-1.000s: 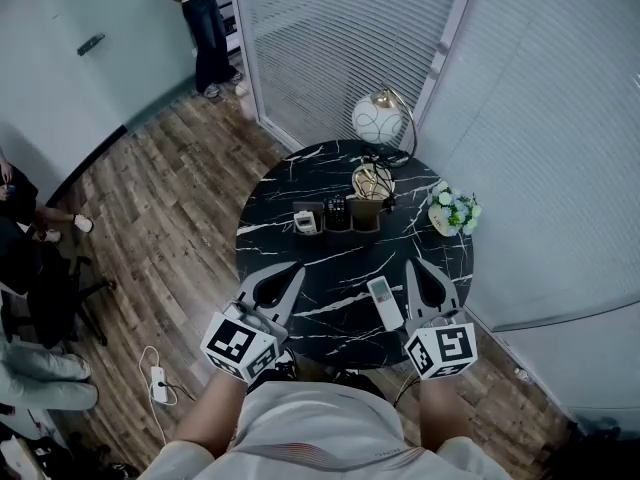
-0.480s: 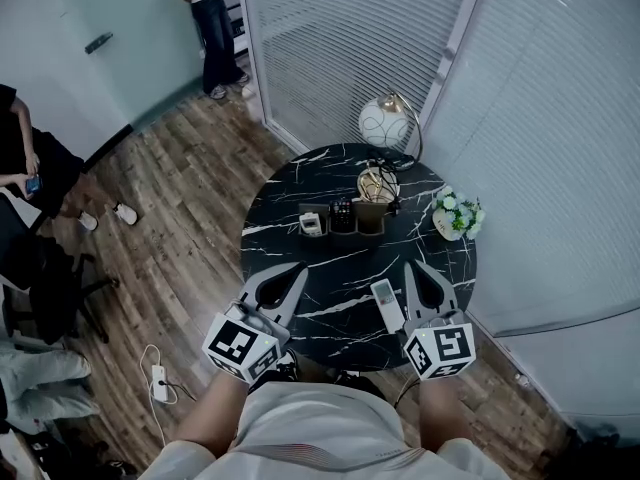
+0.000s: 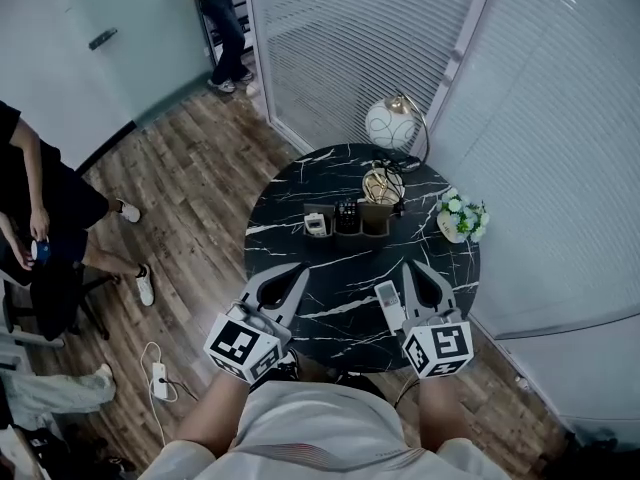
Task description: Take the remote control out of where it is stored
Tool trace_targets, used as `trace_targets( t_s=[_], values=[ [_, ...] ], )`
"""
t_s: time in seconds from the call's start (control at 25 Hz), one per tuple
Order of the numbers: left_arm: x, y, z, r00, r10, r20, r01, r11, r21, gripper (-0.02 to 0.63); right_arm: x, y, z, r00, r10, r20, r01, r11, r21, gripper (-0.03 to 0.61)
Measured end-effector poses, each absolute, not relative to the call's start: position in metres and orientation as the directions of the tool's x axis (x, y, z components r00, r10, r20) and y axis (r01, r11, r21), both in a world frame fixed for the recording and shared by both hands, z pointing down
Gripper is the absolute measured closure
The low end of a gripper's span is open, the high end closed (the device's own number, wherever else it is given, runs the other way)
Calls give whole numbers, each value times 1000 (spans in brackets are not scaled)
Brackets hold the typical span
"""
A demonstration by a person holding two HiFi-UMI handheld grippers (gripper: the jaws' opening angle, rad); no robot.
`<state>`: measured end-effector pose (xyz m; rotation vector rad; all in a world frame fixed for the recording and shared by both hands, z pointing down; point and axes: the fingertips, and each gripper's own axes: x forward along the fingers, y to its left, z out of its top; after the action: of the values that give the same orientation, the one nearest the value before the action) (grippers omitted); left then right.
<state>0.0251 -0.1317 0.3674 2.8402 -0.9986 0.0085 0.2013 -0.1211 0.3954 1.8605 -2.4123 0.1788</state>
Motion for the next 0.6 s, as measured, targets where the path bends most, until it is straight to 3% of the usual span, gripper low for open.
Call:
trace_targets(
  t_s=[0.48, 0.6],
  values=[
    [-3, -138, 381, 752, -656, 71, -658, -739, 145, 604, 188, -175, 429, -192, -953, 234, -978, 206, 35, 555],
    [-16, -141, 389, 734, -673, 89, -678, -718, 157, 604, 176, -200, 448, -187, -941, 284, -976, 209, 52, 462]
  ],
)
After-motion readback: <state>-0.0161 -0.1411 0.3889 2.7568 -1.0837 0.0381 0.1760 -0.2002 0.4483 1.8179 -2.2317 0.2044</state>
